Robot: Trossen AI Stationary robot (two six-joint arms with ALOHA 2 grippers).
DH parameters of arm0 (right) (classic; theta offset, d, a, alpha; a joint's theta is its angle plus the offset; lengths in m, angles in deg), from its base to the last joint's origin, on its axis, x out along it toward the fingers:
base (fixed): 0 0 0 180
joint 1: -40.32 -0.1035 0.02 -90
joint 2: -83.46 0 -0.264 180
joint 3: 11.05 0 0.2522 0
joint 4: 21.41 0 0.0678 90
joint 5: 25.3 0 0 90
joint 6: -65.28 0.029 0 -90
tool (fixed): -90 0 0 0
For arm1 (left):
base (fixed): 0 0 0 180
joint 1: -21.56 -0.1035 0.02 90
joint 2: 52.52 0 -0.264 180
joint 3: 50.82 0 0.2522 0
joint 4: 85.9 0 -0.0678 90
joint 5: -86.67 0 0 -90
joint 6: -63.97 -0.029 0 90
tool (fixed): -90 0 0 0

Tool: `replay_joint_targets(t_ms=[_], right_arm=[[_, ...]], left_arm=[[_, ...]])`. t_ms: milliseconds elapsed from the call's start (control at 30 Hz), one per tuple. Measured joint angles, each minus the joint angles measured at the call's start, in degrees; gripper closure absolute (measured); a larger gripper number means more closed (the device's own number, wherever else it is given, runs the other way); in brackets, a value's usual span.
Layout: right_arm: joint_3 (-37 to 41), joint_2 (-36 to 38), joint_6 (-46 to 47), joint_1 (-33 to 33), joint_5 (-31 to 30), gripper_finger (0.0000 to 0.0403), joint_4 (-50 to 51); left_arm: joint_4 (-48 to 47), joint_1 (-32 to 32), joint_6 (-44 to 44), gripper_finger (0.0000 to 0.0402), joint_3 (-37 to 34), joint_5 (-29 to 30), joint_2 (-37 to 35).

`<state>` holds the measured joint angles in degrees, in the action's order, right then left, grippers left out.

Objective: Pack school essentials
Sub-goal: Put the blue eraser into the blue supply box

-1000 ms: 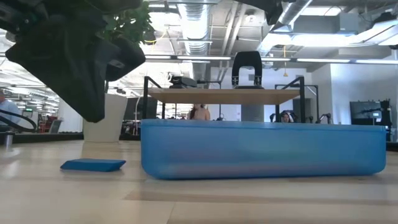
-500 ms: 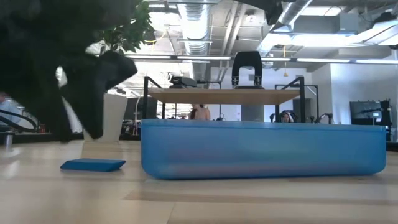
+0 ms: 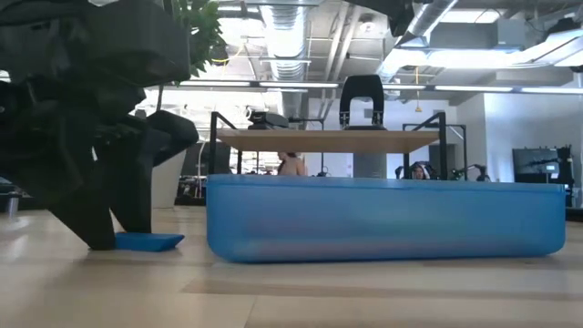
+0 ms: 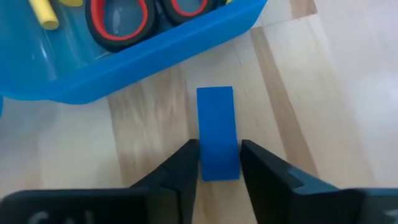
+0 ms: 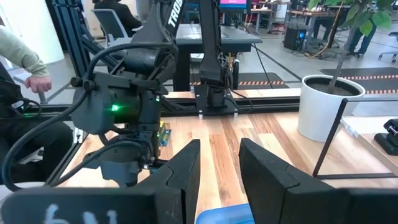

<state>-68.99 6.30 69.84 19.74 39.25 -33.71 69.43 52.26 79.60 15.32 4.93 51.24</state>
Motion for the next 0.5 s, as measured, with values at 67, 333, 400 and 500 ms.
replay_joint_targets(t_ms=[67,333,400,500], right_arm=[[0.0,0.0,0.0,0.0,0.0,0.0269,0.0],[0.0,0.0,0.0,0.0,0.0,0.0269,0.1],[0.0,0.0,0.0,0.0,0.0,0.0269,0.1],[0.0,0.0,0.0,0.0,0.0,0.0269,0.1]], left_arm=[[0.4,0.0,0.3,0.0316,0.1,-0.6,1.1],[0.0,-0.1,1.1,0.039,0.2,-0.3,0.9],[-0.4,-0.1,1.1,0.0393,0.6,-0.2,0.7],[-1.5,-0.1,0.1,0.039,1.6,0.0,0.7]])
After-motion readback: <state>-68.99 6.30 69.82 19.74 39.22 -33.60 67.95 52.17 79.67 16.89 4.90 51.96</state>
